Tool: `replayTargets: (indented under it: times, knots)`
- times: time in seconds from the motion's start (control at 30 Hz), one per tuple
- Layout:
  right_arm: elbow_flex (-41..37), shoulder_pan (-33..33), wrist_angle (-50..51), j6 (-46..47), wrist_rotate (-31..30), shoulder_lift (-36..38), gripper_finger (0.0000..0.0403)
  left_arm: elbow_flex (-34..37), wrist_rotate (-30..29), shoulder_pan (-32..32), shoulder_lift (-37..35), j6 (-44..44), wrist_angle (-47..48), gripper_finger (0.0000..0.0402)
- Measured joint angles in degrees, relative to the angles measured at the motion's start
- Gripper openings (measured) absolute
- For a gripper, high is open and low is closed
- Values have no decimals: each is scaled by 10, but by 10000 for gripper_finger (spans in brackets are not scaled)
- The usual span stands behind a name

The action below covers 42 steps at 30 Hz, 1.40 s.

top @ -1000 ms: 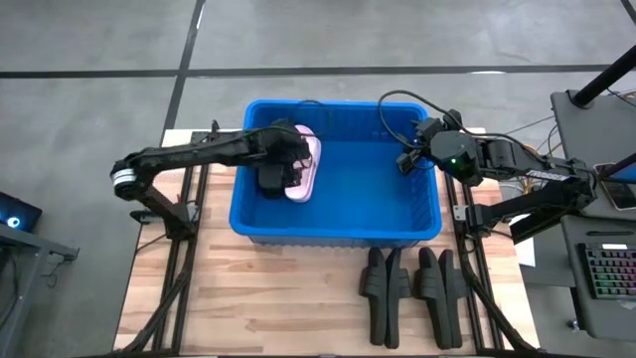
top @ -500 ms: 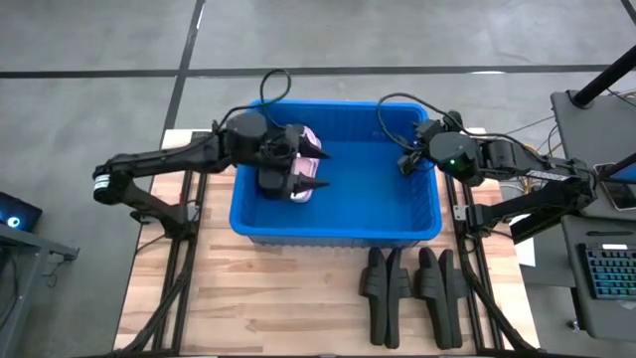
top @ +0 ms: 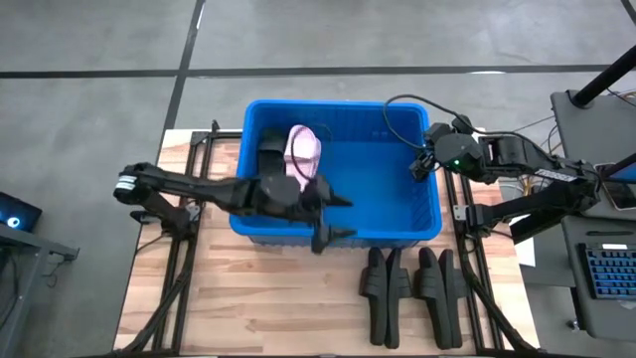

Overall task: Pick and place slides into bin
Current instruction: Put the black slipper into the blue container

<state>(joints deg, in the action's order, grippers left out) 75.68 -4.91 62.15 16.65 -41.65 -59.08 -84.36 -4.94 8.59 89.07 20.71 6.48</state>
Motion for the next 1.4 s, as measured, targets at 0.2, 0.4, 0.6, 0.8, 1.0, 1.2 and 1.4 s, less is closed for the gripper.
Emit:
replayTargets:
  times: [0.2, 0.4, 0.6, 0.8, 1.0, 1.2, 1.4]
  knots:
    - [0, 0, 2, -2, 0, 6, 206, -5, -30, 63, 39, 35, -1, 354]
    - [-1, 0, 2, 42, 12, 4, 206, -4, -51, 113, 99, 61, 0, 354]
    - [-5, 0, 2, 44, 49, 4, 206, -4, -120, 144, 177, 80, 1, 354]
    - [-6, 0, 2, 28, 76, 4, 206, -24, -125, 154, 229, 133, 0, 354]
    - [-4, 9, -29, 14, 112, 17, 206, -54, -130, 154, 226, 159, -2, 348]
    - [-2, 69, -113, -15, 207, 68, 206, -86, -142, 153, 195, 57, 2, 259]
    - [4, 176, -113, 16, 210, 89, 206, -91, -145, 136, 129, -38, 44, 116]
